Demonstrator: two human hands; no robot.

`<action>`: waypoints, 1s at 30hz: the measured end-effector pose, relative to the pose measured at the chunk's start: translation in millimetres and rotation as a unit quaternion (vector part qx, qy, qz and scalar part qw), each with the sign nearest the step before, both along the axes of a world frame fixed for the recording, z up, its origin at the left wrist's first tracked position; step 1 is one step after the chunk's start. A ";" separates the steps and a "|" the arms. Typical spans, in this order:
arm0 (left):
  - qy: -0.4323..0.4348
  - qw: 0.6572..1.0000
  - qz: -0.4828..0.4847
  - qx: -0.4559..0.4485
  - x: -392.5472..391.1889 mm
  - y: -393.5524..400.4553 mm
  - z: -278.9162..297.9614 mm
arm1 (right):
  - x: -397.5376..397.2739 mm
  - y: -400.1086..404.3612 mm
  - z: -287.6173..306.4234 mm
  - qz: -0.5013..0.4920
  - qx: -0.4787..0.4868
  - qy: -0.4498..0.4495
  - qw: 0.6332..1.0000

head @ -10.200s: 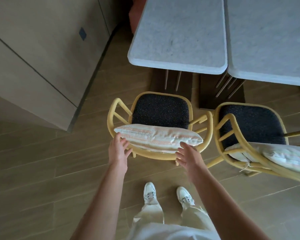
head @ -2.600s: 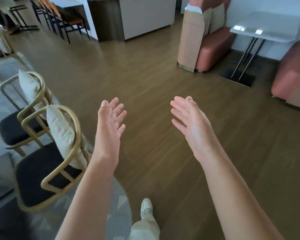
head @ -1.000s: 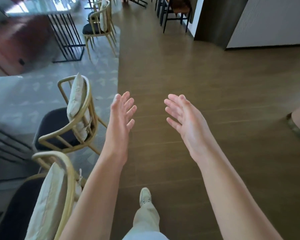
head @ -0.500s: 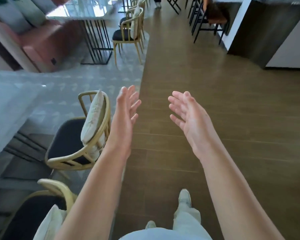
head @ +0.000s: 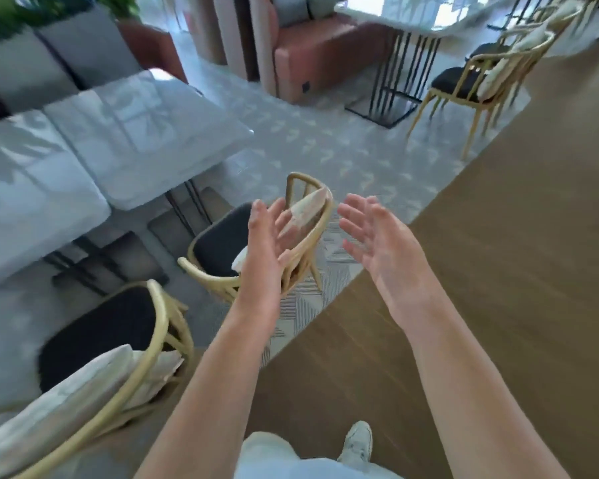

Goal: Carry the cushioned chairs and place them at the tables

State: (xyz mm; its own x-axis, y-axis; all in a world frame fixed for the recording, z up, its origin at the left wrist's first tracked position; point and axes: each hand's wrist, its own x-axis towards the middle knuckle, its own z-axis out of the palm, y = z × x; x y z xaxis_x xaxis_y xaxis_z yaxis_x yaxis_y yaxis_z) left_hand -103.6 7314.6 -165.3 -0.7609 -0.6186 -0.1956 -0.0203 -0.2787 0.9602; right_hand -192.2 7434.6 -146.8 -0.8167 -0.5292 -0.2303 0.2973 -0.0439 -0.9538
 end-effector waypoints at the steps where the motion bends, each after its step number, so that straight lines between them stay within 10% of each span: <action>1: -0.014 0.999 0.033 0.005 4.6 -4.2 -2.6 | -3.8 -8.6 -2.3 0.025 -0.002 -0.012 1.000; 12: -0.021 0.955 0.295 -0.022 92.6 -68.1 -5.1 | 22.9 -107.7 1.1 0.246 -0.007 -0.010 0.969; 30: -0.032 0.942 0.335 -0.009 132.6 -125.8 -19.6 | 33.0 -187.9 -30.0 0.252 0.003 -0.032 0.967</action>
State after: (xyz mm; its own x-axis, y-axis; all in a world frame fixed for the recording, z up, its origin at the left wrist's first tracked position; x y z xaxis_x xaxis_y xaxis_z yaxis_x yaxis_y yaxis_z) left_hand 29.0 7188.8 -184.9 -0.1862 -0.9593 -0.2124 0.0954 -0.2328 0.9678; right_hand -159.2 7246.7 -176.8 -0.4386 -0.8555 -0.2751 0.3375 0.1268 -0.9327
